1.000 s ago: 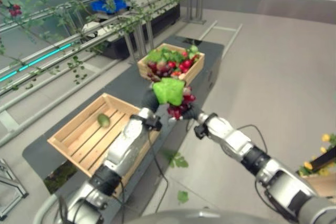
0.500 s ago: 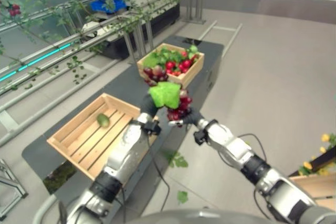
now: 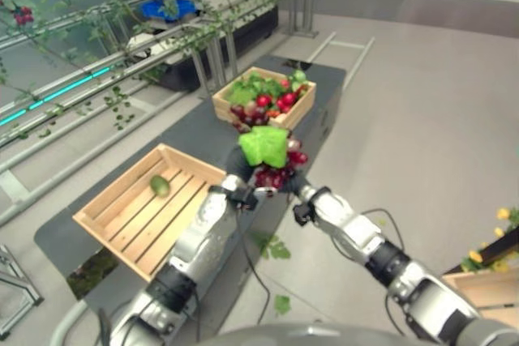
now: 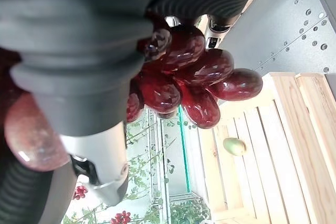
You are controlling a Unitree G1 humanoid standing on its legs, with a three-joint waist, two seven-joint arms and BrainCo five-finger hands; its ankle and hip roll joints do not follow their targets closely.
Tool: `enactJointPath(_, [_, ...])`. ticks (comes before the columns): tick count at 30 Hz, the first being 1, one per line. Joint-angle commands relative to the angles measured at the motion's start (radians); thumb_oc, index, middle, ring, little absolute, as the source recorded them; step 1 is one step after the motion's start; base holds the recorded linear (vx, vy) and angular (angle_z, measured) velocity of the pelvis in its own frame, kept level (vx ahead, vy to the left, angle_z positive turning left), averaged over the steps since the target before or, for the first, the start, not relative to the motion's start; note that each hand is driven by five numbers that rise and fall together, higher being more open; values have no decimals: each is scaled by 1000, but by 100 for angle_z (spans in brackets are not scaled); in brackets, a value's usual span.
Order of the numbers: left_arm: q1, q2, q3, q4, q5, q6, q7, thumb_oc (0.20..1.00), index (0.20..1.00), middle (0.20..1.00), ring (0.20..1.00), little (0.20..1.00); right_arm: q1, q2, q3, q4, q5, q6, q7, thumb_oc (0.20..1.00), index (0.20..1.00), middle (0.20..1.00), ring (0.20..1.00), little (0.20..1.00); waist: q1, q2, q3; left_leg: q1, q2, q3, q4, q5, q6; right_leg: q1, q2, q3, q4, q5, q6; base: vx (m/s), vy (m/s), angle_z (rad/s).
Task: Pick up the fruits from the basket on one side to the basket on the other side
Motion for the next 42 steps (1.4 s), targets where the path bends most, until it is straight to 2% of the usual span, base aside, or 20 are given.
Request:
enactJointPath(1, [-107,-31,-82,34,-27,-41,-18,200,200,200,200,200,-182,105,18,29,22,-104,0,1000,1000,1000,1000,1000,11,-42,-34,-46,-49,-43,-1,-25,17,87,10,-16,33,-171,39,0,0,0])
enactJointPath(3, [-109,-34,-88,35,-27,-40,-16,200,200,200,200,200,-186,110,22,29,29,-104,0,1000,1000,1000,1000,1000,13,-43,-34,-46,-49,-44,-1,-27,17,87,10,-19,33,-170,39,0,0,0])
enactJointPath(4, [-111,-35,-91,35,-29,-40,-14,200,200,200,200,200,-187,112,23,26,28,-104,-5,413,413,413,413,413,12,-44,-34,-45,-49,-45,-1,-27,18,86,10,-18,34,-171,39,0,0,0])
enactJointPath(5, [-112,-35,-91,36,-29,-40,-12,200,200,200,200,200,-186,114,22,25,29,-106,-11,200,200,200,200,200,12,-44,-34,-45,-49,-45,-1,-27,17,86,10,-18,35,-170,39,0,0,0])
enactJointPath(37, [-99,-33,-71,32,-31,-53,5,200,200,200,200,200,-161,102,5,1,14,-117,-25,200,200,200,200,200,13,-47,-32,-43,-48,-50,-1,-28,19,86,8,-22,37,-170,40,0,0,0])
enactJointPath(39, [-95,-32,-70,31,-25,-53,2,526,526,526,526,526,-156,100,-1,1,16,-119,-27,200,200,200,200,200,14,-48,-31,-43,-49,-51,-1,-28,19,87,7,-23,37,-170,40,0,0,0])
enactJointPath(40, [-93,-31,-67,27,-22,-54,2,1000,1000,1000,1000,1000,-156,98,-4,-1,16,-120,-28,200,200,200,200,200,14,-48,-31,-43,-49,-51,-1,-28,19,88,7,-23,36,-170,40,0,0,0])
enactJointPath(42, [-90,-25,-55,17,3,-58,13,1000,1000,1000,1000,1000,-153,89,-14,0,10,-120,-34,200,200,200,200,200,17,-51,-29,-44,-50,-53,-1,-29,19,86,7,-25,37,-170,41,0,0,0])
